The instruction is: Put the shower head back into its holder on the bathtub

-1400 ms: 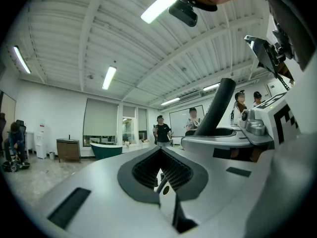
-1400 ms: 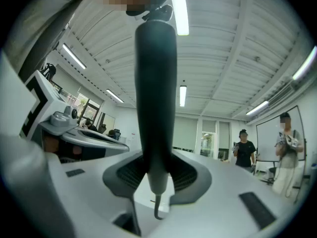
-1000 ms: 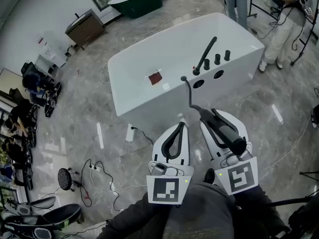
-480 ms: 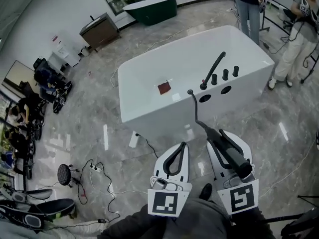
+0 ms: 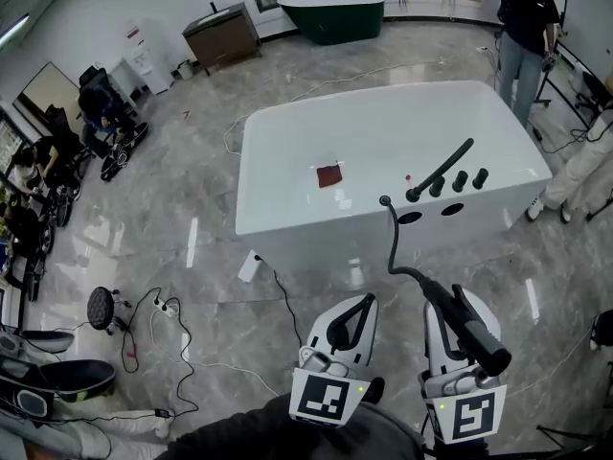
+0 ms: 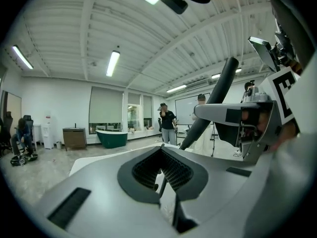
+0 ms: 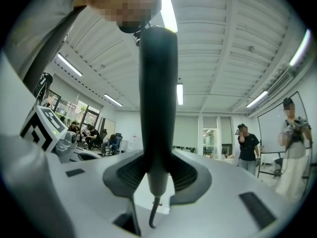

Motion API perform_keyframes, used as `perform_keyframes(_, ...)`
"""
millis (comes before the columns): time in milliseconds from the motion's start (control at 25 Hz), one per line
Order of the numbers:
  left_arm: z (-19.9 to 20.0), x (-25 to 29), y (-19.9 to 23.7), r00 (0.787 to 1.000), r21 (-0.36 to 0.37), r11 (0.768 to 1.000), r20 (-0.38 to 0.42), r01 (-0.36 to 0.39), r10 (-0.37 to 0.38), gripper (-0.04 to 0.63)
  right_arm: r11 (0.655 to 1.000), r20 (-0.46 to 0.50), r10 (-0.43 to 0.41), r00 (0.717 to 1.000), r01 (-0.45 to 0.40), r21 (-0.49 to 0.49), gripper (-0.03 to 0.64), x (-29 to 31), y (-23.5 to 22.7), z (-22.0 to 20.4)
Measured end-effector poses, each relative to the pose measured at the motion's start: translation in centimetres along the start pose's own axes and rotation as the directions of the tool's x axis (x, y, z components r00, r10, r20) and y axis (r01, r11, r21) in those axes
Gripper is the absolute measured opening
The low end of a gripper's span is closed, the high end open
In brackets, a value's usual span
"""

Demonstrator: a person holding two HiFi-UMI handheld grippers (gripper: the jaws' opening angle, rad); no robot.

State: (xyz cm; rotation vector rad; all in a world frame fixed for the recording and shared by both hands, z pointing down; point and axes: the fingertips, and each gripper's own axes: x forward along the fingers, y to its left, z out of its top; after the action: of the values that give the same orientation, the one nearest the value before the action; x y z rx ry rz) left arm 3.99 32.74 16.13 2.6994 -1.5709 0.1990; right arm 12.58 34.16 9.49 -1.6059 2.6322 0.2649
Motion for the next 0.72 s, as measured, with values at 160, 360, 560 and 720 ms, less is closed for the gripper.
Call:
perform_keyframes(160, 0.8, 3.1, 3.0, 0.999, -0.020, 1.000, 0.049, 0.018, -0.017, 0.005, 0.999, -0.039, -0.007, 0.999, 0.005, -0.041, 0.140, 3.5, -0.6, -0.5)
perform_keyframes(360, 0.1, 6.2, 7.8, 0.999, -0.076, 0.997, 0.049, 0.013, -0.009, 0.005, 0.998, -0.081, -0.007, 0.997, 0.002, -0.060, 0.140, 8.7, -0.8, -1.3)
perform_keyframes(560, 0.1, 9.0, 11.2, 0.998, -0.094, 0.995, 0.060, 0.038, -0.033, 0.003, 0.998, -0.092, -0.008, 0.996, 0.002, -0.064, 0.140, 13.1, -0.7, -1.8)
perform_keyframes(720, 0.0, 10.4, 13.2, 0.997, -0.104, 0.993, 0.064, 0.059, -0.052, 0.003, 0.999, -0.091, -0.034, 0.995, 0.030, -0.040, 0.140, 15.5, -1.3, -2.1)
